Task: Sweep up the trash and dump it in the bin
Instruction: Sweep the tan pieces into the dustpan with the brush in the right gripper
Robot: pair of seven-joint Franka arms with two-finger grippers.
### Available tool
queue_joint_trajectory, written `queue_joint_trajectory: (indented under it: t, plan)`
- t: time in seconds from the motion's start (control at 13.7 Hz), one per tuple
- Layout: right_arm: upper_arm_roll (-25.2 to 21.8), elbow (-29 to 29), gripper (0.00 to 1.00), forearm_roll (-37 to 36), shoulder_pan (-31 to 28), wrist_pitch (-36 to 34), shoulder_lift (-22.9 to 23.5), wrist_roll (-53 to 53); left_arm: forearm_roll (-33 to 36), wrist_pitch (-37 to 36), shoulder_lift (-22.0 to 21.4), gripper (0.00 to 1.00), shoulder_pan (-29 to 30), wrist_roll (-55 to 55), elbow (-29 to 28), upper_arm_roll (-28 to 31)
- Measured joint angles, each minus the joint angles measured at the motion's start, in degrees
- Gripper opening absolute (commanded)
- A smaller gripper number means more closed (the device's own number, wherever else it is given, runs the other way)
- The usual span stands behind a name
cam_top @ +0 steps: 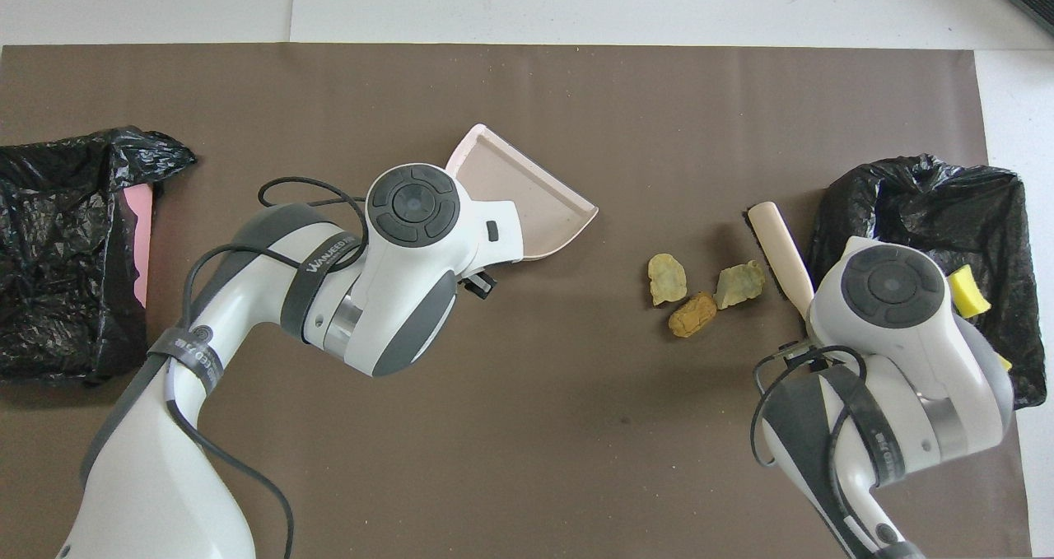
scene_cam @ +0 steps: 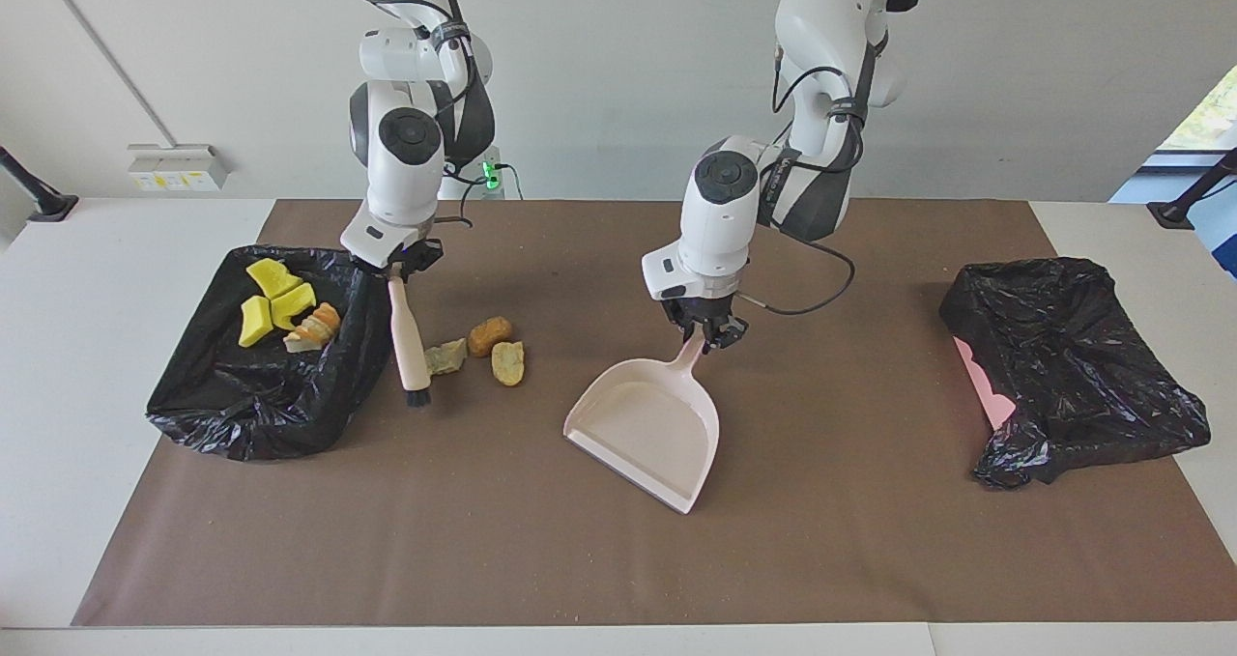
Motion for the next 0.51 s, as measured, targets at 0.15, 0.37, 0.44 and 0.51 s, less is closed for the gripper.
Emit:
queue_joint_trajectory:
  t: [0.15,0.37,0.44,0.51]
  plan:
    - [0.50,-0.19,0.00,0.06,0.13,0.00,1.20,0.29,0.00,-2.80,-0.91,0.00,0.65,8.16,-0.04,0.05]
    - [0.99,-0.89,0.00,4.73,1.15,-0.02,2.05,1.40,0.01,-3.80,-1.03,0.00,0.98,20.45,-0.34,0.05]
    - [1.00,-1.05,0.00,6.74,2.34,-0.02,2.36,1.78,0.30,-3.80,-1.04,0.00,1.06,24.42,-0.57,0.09]
    - [1.03,-1.10,0.00,8.67,3.92,-0.02,2.79,3.03,0.91,-3.74,-1.10,0.00,1.13,27.99,-0.92,0.16]
